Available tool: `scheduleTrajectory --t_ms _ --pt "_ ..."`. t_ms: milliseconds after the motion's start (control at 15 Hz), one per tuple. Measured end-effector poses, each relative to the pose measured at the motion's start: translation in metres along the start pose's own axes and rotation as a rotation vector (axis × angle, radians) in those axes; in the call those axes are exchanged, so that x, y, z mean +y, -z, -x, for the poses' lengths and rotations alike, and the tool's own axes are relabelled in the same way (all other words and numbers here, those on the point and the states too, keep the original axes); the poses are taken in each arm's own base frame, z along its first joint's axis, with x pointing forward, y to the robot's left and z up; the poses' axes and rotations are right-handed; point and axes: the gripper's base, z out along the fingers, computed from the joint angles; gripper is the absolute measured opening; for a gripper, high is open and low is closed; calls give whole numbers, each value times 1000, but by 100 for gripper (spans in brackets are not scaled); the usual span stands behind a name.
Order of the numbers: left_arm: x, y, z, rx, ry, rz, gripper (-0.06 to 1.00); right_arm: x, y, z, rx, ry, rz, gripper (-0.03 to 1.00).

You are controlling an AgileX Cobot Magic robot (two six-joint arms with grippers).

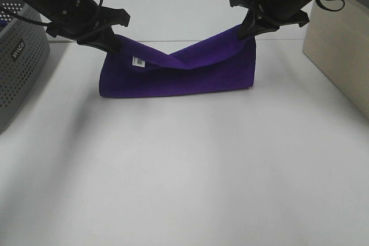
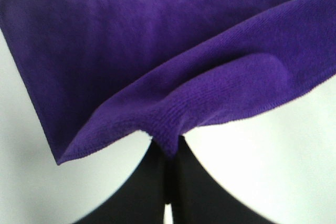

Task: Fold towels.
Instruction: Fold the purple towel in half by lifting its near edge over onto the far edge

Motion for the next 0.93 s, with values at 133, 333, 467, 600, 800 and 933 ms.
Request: scheduleTrajectory --t_ms 133,333,467,600,800,933 --pt "3 0 8 -86 -4 30 0 -6 -17 6 9 -1 -1 1" --pt "9 -2 20 -228 -8 83 0 -11 -32 20 -14 -4 1 1" --pt "17 -14 20 -258 -31 115 0 -14 -43 29 -37 3 -3 1" --pt "23 -25 20 -275 -67 143 0 -20 -53 36 -58 30 -29 1" --pt "32 -42 16 -287 -91 176 0 -30 -73 33 -51 45 -59 1" --pt "37 -56 9 -253 -90 181 0 -36 -88 25 -12 36 -60 1"
